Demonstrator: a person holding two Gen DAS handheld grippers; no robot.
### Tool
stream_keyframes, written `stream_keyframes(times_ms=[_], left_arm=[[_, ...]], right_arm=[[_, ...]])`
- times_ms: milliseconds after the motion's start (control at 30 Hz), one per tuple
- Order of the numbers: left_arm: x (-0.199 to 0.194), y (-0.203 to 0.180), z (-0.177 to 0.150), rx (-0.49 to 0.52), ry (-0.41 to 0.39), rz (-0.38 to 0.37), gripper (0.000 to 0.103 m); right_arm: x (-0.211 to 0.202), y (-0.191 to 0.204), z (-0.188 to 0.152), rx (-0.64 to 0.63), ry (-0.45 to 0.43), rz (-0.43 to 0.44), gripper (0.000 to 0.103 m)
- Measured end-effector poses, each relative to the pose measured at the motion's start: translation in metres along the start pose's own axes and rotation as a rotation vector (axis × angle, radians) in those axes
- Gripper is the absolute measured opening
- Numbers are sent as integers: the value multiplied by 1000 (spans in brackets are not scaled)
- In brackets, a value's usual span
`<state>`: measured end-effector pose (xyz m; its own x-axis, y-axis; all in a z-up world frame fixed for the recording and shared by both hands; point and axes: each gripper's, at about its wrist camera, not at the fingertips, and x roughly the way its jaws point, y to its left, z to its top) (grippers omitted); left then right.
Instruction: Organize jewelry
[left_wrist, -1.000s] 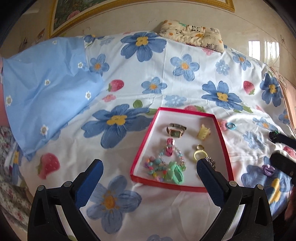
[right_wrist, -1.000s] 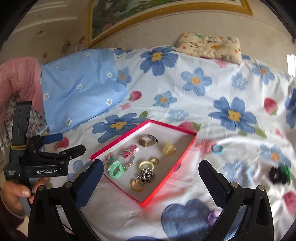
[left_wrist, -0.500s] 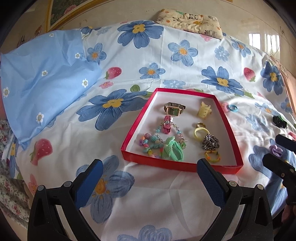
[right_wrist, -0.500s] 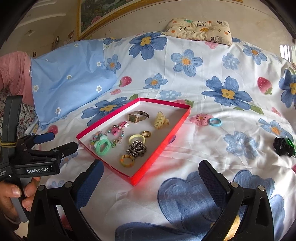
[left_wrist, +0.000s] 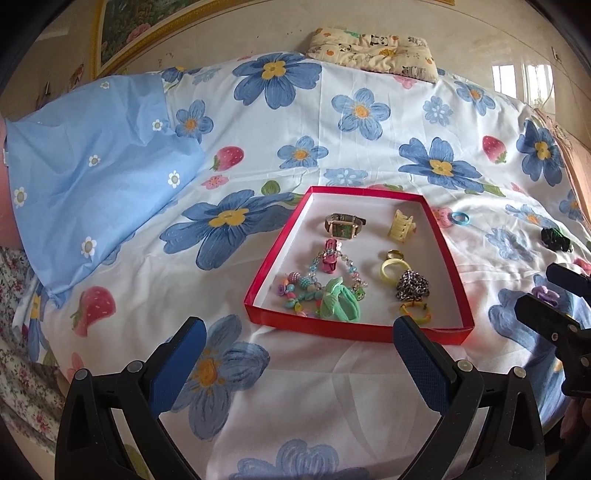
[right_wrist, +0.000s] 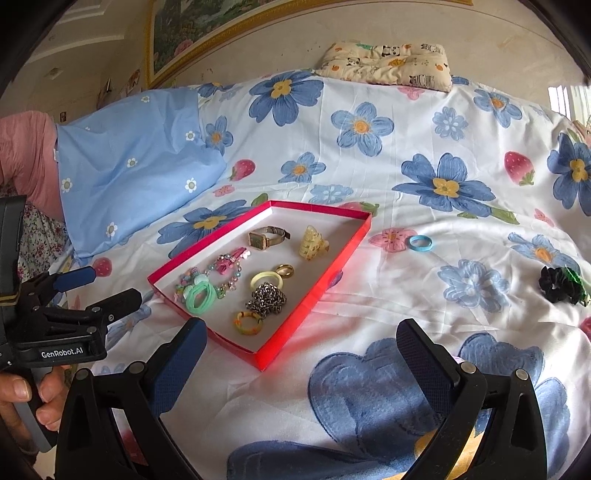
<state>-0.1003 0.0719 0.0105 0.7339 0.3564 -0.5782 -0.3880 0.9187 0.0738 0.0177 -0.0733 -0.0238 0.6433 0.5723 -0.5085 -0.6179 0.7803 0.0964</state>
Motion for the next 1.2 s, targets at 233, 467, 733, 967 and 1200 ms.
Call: stream_keyframes(times_ms=[233,467,733,967,1200], left_arm=[[-7,2,0,-4,-16,-2,102],[-8,6,1,-17,-8,-8,102],[-7,7,2,-21,-4,-14,102],[-6,8,2,-24,-2,-18,102],[-7,7,1,-23,-2,-19,102]], right_arm=[[-4,3,1,-1,-21,-3,103],[-4,6,1,-5,-14,1,103],[-3,8,0,-7,-10,5,103],[-1,9,-1,-9,-4,10,103],[-1,10,-1,-9,-3,13,103]])
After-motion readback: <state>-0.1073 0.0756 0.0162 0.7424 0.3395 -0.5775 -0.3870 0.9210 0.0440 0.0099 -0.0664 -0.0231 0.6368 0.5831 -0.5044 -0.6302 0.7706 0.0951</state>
